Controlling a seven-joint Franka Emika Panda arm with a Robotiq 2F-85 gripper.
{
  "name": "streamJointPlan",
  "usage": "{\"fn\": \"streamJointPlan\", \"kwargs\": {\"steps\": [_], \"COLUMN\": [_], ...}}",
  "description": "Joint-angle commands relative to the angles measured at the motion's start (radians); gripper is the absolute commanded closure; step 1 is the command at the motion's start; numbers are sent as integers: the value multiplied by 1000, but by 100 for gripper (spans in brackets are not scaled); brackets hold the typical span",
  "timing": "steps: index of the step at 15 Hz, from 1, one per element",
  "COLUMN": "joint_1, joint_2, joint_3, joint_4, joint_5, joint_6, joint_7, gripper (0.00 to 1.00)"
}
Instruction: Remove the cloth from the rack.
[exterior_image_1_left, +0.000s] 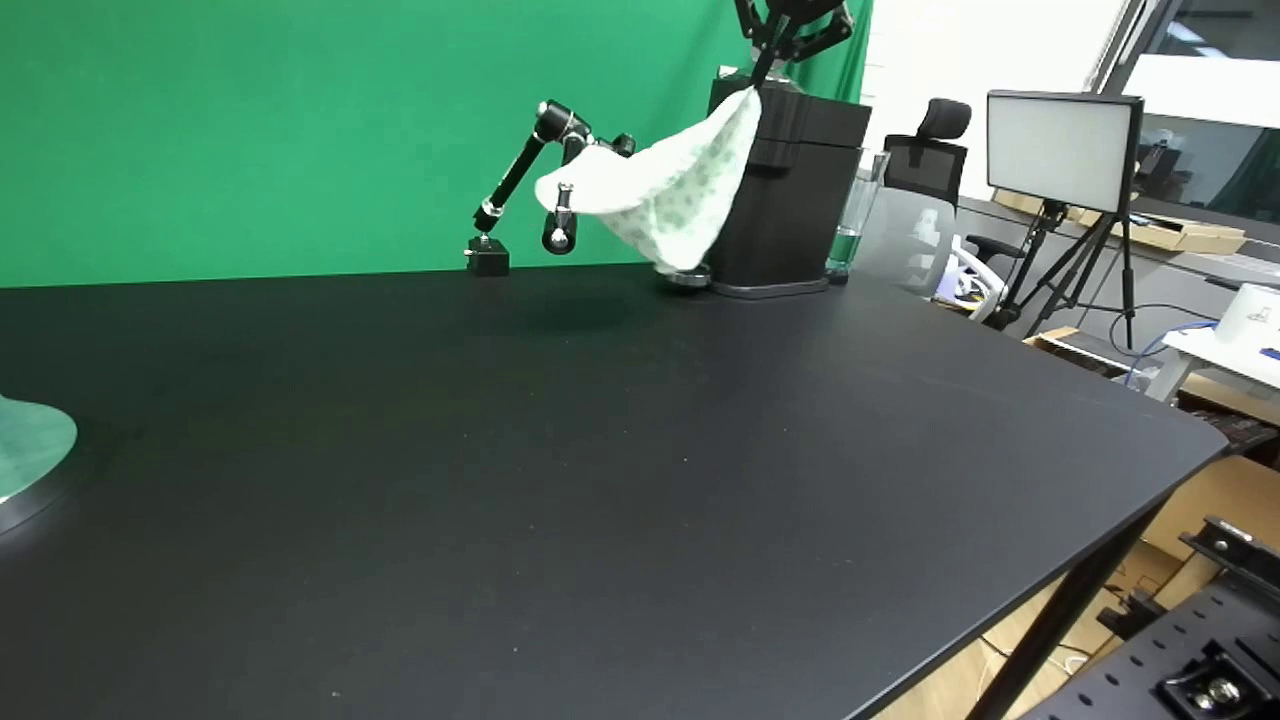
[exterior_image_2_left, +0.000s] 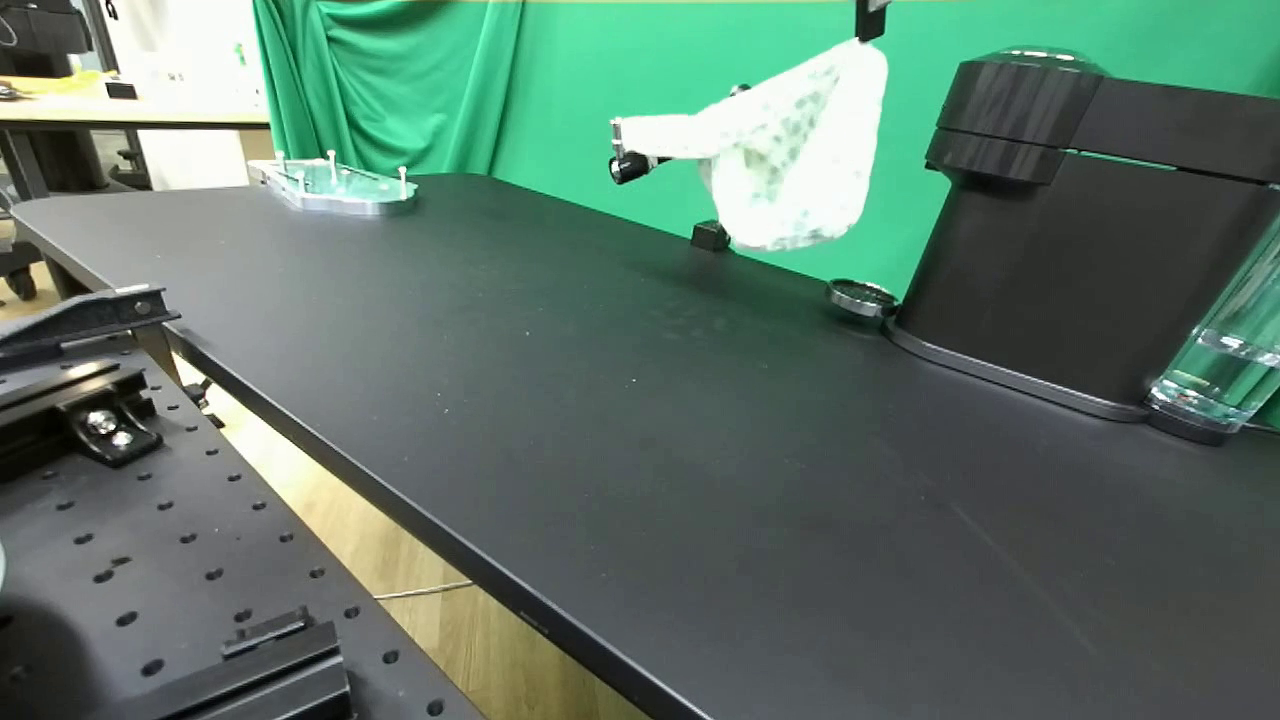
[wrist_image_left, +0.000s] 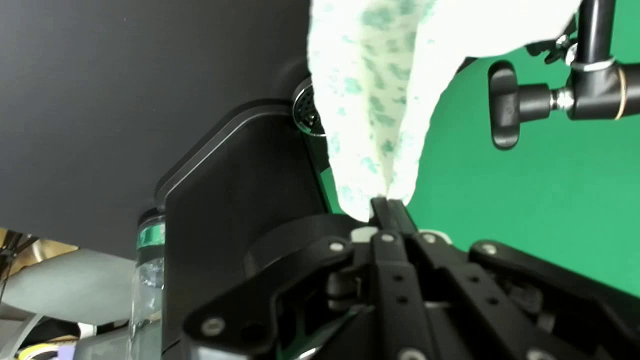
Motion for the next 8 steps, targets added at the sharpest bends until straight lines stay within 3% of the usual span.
{"fn": "streamJointPlan", "kwargs": {"steps": [1,5,8], "joint_1": [-15,-19,-4], "joint_2": [-80,-96,-81], "joint_3": [-25,-9,6], "joint_4": [-26,-31,-45], "joint_5": [-153,-222,-200], "joint_6": [4,-25,-42], "joint_7": [141,173,151], "gripper": [100,100,100]}}
